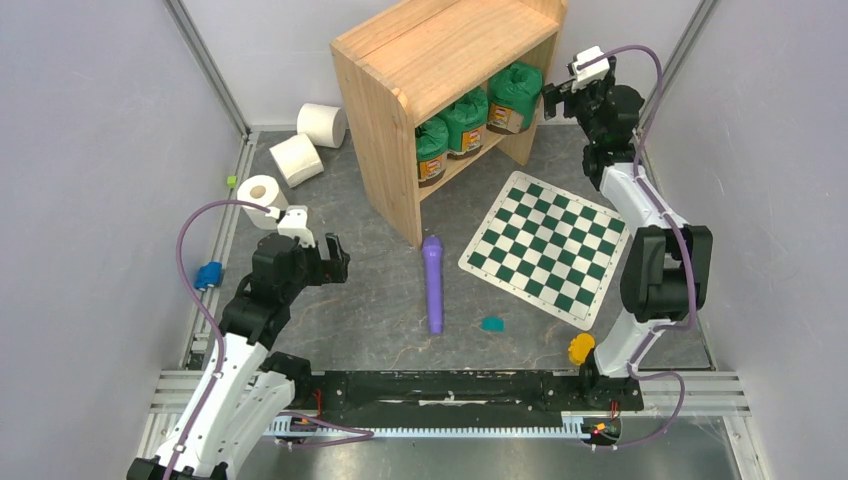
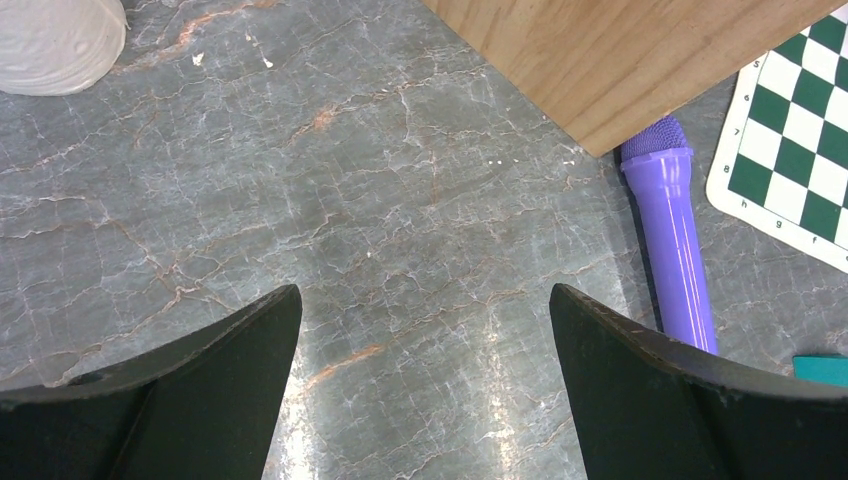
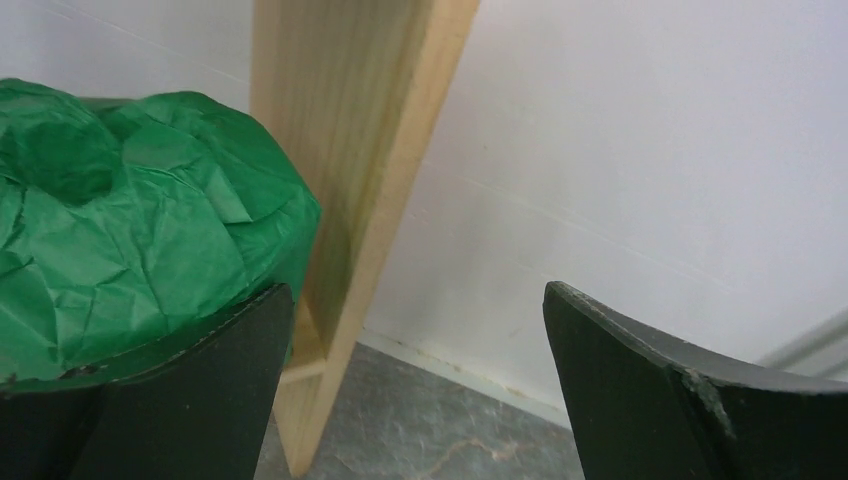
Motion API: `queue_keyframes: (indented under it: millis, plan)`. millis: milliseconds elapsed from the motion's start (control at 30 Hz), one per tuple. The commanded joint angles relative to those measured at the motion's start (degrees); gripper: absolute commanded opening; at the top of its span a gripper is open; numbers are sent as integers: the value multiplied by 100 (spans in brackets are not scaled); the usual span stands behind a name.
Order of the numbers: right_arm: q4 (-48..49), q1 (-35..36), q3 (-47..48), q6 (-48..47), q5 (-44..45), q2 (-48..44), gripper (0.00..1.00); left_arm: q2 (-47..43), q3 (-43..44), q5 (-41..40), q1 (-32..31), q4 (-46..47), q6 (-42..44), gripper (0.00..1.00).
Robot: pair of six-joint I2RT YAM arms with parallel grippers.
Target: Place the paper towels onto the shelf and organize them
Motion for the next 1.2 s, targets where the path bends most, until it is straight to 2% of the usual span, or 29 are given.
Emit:
queue_keyframes:
  millis: [0,133,367,500,600,733,800,1000,1167]
  plan:
    - [524,-1,456,233,-768,311,98,2,1,69,-9,259,251,100]
    - [699,-3,726,347,-1279,630,98,-6,2,104,-11,267,259,100]
    - [748,-3,1270,520,-1598,1144,98,16,-16,209,-9,285,271,100]
    - [688,-1,1406,526,-1549,1255,98,34,-11,259,-9,285,271,100]
    - [549,-3,1307,458,-1082,1094,98,29,-16,259,-10,286,271,100]
    - [566,1,595,324,276,456,98,-10,-16,259,-9,280,271,100]
    - [608,-191,181,317,415,152,98,-23,-24,259,-8,285,278,100]
    - [972,-205,-1158,314,-505,-803,98,49,-12,259,-9,294,296,100]
    - [1672,-175,-1859,1024,-1466,-1123,98,84,-3,421,-13,311,298,100]
